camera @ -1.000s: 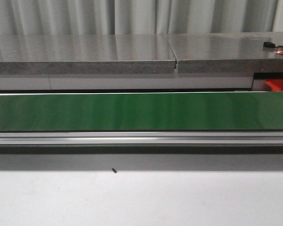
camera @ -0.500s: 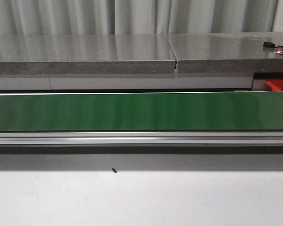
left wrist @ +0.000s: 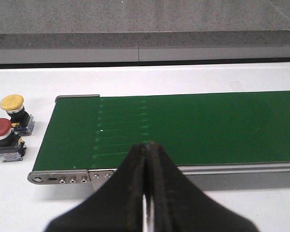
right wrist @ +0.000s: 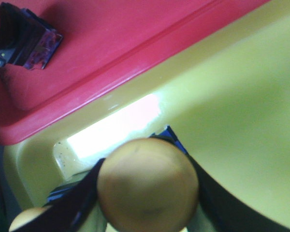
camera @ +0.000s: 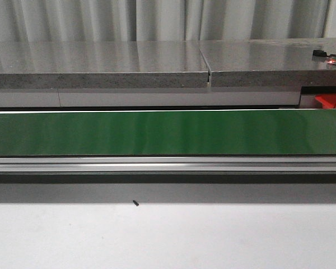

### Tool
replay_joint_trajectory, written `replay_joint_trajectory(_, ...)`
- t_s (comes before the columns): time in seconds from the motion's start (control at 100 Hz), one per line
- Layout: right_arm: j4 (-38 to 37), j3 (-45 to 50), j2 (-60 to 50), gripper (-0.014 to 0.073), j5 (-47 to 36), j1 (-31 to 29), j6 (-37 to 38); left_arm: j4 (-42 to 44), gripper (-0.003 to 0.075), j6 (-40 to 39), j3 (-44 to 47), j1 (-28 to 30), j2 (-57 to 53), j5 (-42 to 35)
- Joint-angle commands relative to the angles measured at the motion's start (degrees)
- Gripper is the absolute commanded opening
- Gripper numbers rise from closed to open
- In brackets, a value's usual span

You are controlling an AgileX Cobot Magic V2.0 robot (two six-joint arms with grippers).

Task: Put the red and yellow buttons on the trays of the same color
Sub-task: 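Lift the yellow button over the yellow tray and open the right gripper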

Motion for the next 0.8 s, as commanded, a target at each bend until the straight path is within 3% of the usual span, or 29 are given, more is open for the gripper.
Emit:
replay_joint_trajectory(0.0, 1.2, -1.3, -1.2, 0.0191, -2.2, -0.2, -0.8, -1.2, -0.002, -0.2, -1.5, -0.3, 0.4, -4.5)
replay_joint_trajectory(0.26, 5.2, -1.3, 0.0, 0.0191, -3.2, -0.1, -3.8, -1.2, -0.002, -0.2, -1.5, -0.3, 0.4, -4.5)
replay_joint_trajectory(0.79, 5.2, -1.3, 2.0, 0.0191, -2.9, 0.0, -3.9, -1.2, -0.002, -0.2, -1.5, -0.3, 0.4, -4.5)
